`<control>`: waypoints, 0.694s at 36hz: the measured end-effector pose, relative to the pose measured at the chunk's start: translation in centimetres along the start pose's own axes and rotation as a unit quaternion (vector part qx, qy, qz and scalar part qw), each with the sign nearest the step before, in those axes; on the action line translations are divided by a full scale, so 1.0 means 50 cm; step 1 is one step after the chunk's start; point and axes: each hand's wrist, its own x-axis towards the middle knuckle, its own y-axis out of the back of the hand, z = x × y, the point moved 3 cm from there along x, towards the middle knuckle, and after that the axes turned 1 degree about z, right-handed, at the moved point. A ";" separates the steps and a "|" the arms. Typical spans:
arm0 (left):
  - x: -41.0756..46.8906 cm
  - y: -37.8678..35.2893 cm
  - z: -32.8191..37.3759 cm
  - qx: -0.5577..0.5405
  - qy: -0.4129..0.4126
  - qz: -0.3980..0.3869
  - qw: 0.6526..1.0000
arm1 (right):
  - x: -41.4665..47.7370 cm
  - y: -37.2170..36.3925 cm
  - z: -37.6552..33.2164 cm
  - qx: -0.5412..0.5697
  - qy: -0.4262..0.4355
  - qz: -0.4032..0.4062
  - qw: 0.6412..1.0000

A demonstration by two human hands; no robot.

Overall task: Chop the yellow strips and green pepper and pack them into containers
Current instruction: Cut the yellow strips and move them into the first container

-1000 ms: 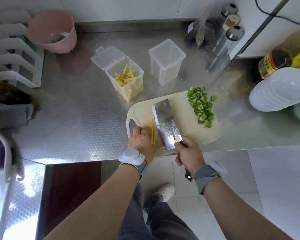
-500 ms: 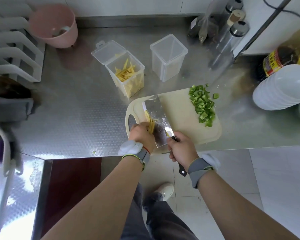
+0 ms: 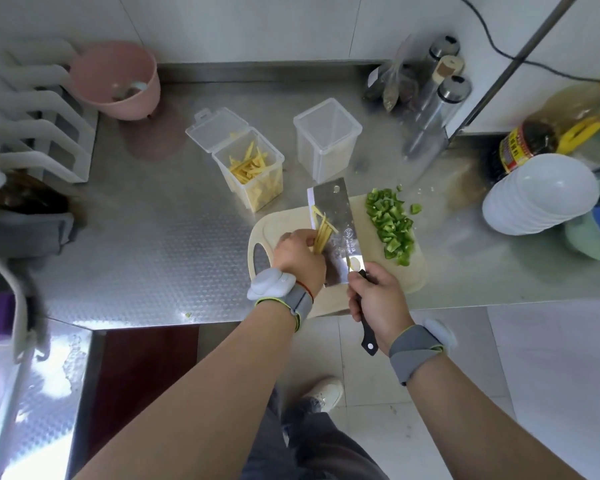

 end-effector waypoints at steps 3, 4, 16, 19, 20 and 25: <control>0.018 0.052 0.040 -0.016 -0.026 0.031 0.999 | 0.001 -0.019 -0.059 0.019 0.024 0.001 1.000; 0.027 0.065 0.055 -0.030 -0.033 0.042 0.998 | 0.007 -0.022 -0.076 0.023 0.038 0.002 0.999; 0.175 0.269 0.096 -0.089 -0.039 0.124 0.988 | 0.075 -0.172 -0.261 -0.012 0.139 -0.036 0.990; 0.213 0.287 0.083 -0.086 -0.039 0.127 0.987 | 0.103 -0.205 -0.271 -0.054 0.162 -0.017 0.985; 0.223 0.289 0.080 -0.085 -0.037 0.129 0.987 | 0.110 -0.212 -0.273 -0.076 0.172 -0.007 0.982; 0.264 0.287 0.051 -0.066 -0.004 0.105 0.992 | 0.135 -0.228 -0.272 -0.266 0.232 0.045 0.935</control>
